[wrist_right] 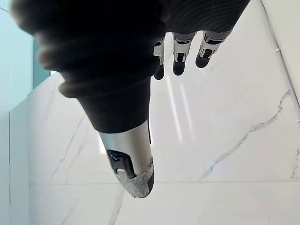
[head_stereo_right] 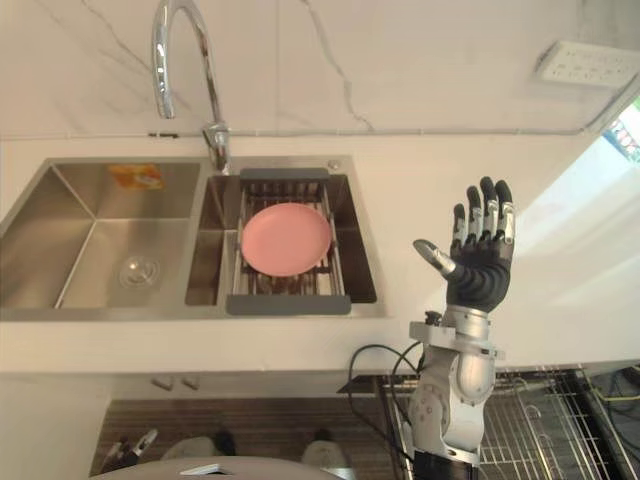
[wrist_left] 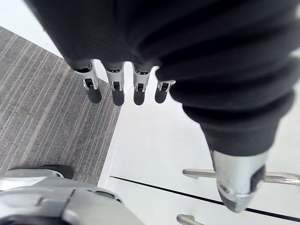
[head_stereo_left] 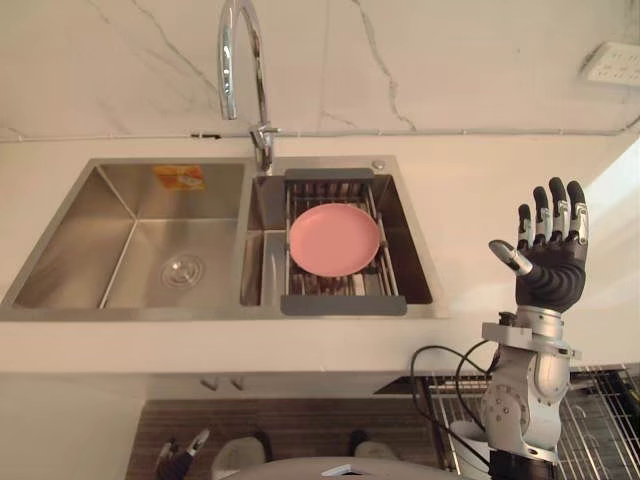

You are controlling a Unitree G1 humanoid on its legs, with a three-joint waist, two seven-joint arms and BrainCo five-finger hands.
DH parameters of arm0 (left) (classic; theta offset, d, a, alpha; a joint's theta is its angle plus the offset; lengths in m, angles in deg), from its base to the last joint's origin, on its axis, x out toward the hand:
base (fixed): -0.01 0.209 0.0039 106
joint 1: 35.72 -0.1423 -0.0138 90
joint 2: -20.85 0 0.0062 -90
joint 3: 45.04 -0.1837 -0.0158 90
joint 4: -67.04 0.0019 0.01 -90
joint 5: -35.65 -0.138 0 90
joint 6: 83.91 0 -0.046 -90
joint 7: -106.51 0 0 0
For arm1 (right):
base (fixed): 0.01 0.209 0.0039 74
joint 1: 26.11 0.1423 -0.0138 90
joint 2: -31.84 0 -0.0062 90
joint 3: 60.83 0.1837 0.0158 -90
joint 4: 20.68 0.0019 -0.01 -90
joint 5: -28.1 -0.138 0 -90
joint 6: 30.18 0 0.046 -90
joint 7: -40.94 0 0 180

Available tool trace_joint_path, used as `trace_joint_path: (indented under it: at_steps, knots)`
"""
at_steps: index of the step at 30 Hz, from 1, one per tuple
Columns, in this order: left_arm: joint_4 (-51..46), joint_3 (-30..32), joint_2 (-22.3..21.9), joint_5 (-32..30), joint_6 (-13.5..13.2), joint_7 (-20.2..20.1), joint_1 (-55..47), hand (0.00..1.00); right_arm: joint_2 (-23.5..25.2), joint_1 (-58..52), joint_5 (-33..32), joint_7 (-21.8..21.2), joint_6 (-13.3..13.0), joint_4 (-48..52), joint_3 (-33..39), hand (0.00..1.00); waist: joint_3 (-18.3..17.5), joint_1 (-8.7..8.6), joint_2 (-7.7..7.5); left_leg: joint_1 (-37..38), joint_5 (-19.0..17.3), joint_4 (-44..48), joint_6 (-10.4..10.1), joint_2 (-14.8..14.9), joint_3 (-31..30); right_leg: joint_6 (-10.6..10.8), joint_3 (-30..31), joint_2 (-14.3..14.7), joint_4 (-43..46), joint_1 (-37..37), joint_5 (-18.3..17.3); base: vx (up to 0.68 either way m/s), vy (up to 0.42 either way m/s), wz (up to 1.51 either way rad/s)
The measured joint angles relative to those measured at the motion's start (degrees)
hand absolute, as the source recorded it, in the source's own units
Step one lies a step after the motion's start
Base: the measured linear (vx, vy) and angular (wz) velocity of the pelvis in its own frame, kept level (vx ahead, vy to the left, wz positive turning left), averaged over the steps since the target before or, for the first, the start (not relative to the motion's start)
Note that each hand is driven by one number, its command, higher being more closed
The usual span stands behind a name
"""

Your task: Walk over to the sink, pick up the cup, carry it to the dishwasher, place the cup inside the dishwasher, then close the dishwasher door

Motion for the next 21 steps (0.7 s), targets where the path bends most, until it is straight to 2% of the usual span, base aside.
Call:
trace_joint_path:
  at_steps: [1, 7, 11, 14, 17, 18, 21]
  knots:
    - [0.5, -5.4, 3.7, 0.0, -1.7, -0.1, 1.3, 0.00, 0.0, -0.4, 0.4, -1.1, -0.2, -2.0, -0.2, 0.00, -1.8, 0.04, -1.86, 3.1, 4.6, -7.3, 0.4, -1.6, -1.6, 0.6, -0.5, -0.3, -1.5, 0.6, 1.4, 0.00, 0.000, 0.00]
    - [0.5, -5.2, 3.7, 0.6, -1.6, -0.6, 1.3, 0.00, 0.0, -0.4, 0.4, -1.1, -0.2, -2.7, -0.2, 0.00, -1.8, 0.15, -1.79, 2.5, 4.2, -6.4, 0.3, -1.3, -1.6, 0.5, -0.5, -0.3, -1.2, 0.4, 1.3, 0.00, 0.000, 0.00]
    - [1.0, -3.2, 3.1, 4.6, 0.3, -3.4, 1.2, 0.00, -0.1, -0.2, 0.5, -2.3, 0.0, -2.7, -0.3, 0.00, -1.6, 0.21, -1.56, 0.3, 2.4, -1.7, 0.4, -0.7, -1.6, 0.5, -0.6, -0.3, -0.8, 0.5, 1.3, -0.01, 0.002, 0.01]
    - [1.7, -3.2, 3.1, 7.1, 3.5, -5.6, 1.0, 0.00, -0.9, 0.5, 2.9, -2.2, 1.2, -2.7, -0.4, 0.00, -1.5, 0.30, -1.26, 1.3, 1.8, -1.8, -0.1, -0.5, -1.1, 0.2, -0.4, -0.3, -0.7, 0.7, 1.1, -0.06, 0.002, -0.10]
    - [2.4, -3.1, 3.5, 9.3, 7.0, -7.4, 1.3, 0.00, -4.7, 1.2, 10.7, -2.2, 3.9, -2.7, -1.3, 0.00, -1.5, 0.07, -1.30, 1.9, 1.8, -2.0, -0.2, -0.2, 0.1, -0.1, -0.3, -0.2, -0.8, 1.0, 1.1, -0.06, 0.005, -0.14]
    - [2.4, -3.1, 3.7, 9.8, 8.1, -7.9, 1.3, 0.00, -5.9, 1.4, 15.3, -2.0, 4.7, -2.7, -1.3, 0.00, -1.4, 0.00, -1.45, 2.9, 2.0, -2.8, -0.3, -0.2, 0.2, -0.1, -0.3, -0.4, -1.0, 1.7, 1.2, -0.06, 0.005, -0.09]
    - [2.9, -3.1, 4.1, 10.3, 9.5, -8.1, 1.4, 0.00, -8.2, 2.2, 24.5, -0.7, 5.4, -2.6, -1.4, 0.00, -1.8, -0.37, -2.09, 4.1, 3.0, -5.3, -0.4, -0.3, 0.2, -0.1, -0.5, -0.4, -1.1, 2.2, 1.0, -0.02, 0.001, -0.01]
